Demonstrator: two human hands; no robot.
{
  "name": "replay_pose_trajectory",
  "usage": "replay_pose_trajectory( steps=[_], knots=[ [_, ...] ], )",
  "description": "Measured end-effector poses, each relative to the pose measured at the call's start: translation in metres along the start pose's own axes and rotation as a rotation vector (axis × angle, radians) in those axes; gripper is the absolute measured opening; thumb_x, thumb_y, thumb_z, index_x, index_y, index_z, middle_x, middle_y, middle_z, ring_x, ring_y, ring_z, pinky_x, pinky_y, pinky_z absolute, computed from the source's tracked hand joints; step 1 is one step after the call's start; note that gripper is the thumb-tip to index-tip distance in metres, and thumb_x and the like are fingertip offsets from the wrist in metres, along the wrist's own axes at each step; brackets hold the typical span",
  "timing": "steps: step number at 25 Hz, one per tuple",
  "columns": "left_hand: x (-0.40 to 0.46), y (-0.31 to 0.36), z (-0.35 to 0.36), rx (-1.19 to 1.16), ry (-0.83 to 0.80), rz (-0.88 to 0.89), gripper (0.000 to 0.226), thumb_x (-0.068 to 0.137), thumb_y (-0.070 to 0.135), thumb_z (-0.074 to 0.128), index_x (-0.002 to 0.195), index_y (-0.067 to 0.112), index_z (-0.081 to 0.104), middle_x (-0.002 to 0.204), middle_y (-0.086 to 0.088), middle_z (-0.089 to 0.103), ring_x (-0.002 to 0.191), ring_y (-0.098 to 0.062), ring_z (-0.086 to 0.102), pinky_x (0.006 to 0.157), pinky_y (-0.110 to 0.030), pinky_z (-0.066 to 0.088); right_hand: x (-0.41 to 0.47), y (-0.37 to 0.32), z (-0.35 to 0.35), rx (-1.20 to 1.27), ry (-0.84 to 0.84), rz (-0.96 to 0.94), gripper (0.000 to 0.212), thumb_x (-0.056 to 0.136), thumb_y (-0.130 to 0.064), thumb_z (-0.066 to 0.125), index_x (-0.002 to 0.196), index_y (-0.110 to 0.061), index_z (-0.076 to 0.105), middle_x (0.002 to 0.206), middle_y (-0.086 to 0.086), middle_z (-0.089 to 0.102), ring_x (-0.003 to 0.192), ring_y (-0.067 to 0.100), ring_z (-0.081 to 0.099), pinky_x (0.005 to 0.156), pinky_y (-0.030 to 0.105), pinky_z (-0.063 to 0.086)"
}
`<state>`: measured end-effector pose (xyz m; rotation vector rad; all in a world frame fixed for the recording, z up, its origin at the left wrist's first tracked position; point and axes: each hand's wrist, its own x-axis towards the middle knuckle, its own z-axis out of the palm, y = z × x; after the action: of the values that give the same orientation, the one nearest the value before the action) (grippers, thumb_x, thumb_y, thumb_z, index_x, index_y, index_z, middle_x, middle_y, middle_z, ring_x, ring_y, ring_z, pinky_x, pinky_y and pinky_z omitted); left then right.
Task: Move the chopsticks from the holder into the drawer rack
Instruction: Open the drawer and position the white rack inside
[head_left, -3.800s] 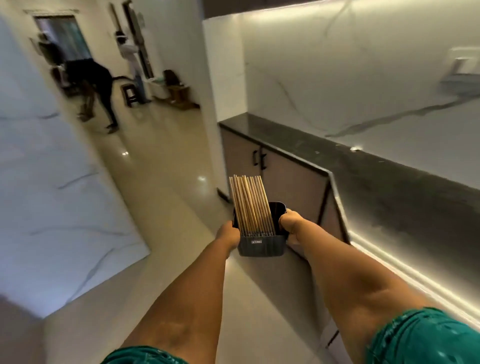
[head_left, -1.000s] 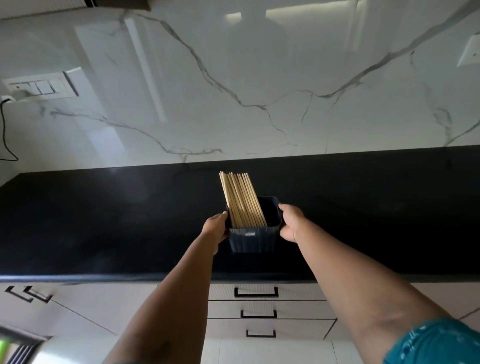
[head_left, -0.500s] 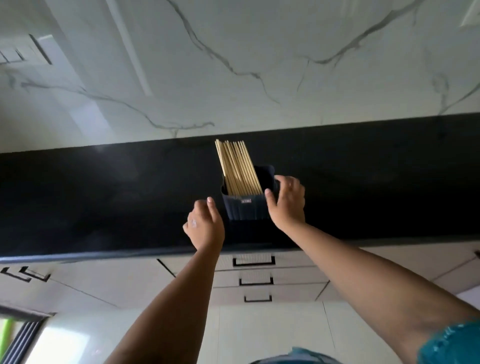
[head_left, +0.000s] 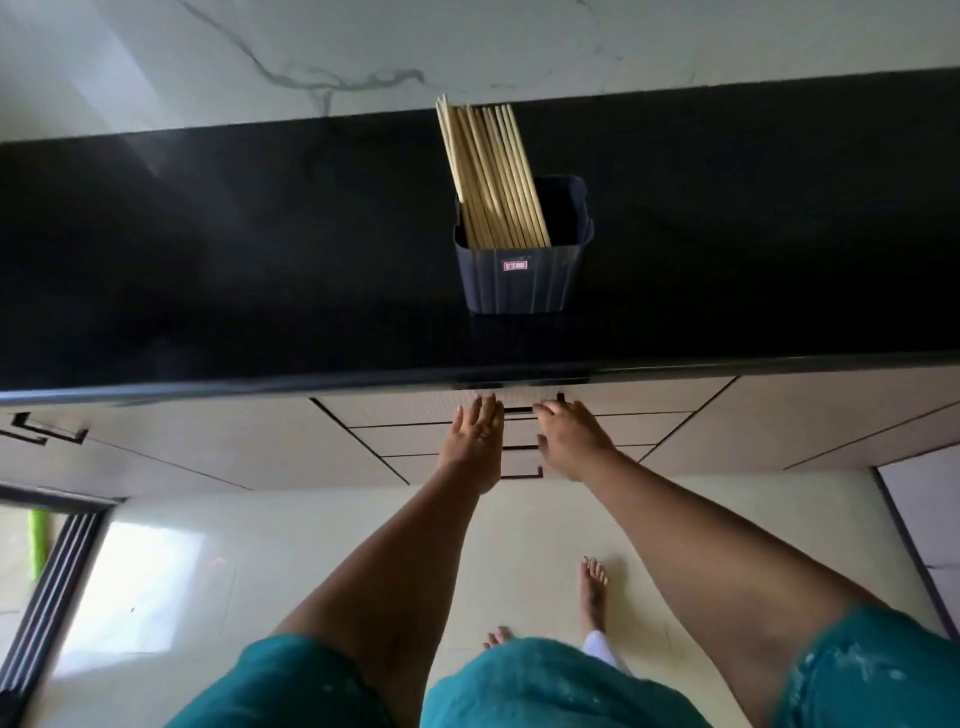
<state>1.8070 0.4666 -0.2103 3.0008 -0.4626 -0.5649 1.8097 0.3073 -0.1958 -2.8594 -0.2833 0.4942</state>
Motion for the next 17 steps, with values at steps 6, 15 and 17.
replay_pose_trajectory(
  steps=[6,15,17],
  knots=[
    [0.015,-0.003,-0.002,0.051,-0.019,-0.006,0.090,0.076,0.016,0.071,0.150,0.014,0.020,0.152,-0.011,0.027,0.135,-0.030,0.033,0.107,-0.040,0.036,0.004,-0.001,0.004,-0.078,-0.026,0.119,0.064,0.086,-0.006,0.047,0.147,-0.017,0.029,0.152,0.003,0.032,0.139,0.023,0.031,0.110,0.042,0.033],
    [-0.028,0.006,0.001,0.070,-0.191,0.027,0.069,0.086,0.003,0.049,0.149,0.019,0.026,0.153,-0.009,0.027,0.135,-0.031,0.035,0.106,-0.044,0.037,-0.038,-0.010,0.009,-0.068,-0.078,0.110,0.048,0.090,0.003,0.039,0.134,-0.012,0.048,0.138,0.007,0.048,0.129,0.026,0.040,0.103,0.039,0.042],
    [-0.050,0.012,0.009,0.104,-0.169,0.060,0.062,0.090,0.008,0.044,0.149,0.017,0.027,0.153,-0.009,0.028,0.134,-0.031,0.034,0.105,-0.043,0.037,-0.056,-0.015,0.013,-0.044,-0.129,0.114,0.043,0.090,0.003,0.041,0.130,-0.009,0.052,0.135,0.008,0.050,0.127,0.027,0.044,0.102,0.039,0.045]
  ],
)
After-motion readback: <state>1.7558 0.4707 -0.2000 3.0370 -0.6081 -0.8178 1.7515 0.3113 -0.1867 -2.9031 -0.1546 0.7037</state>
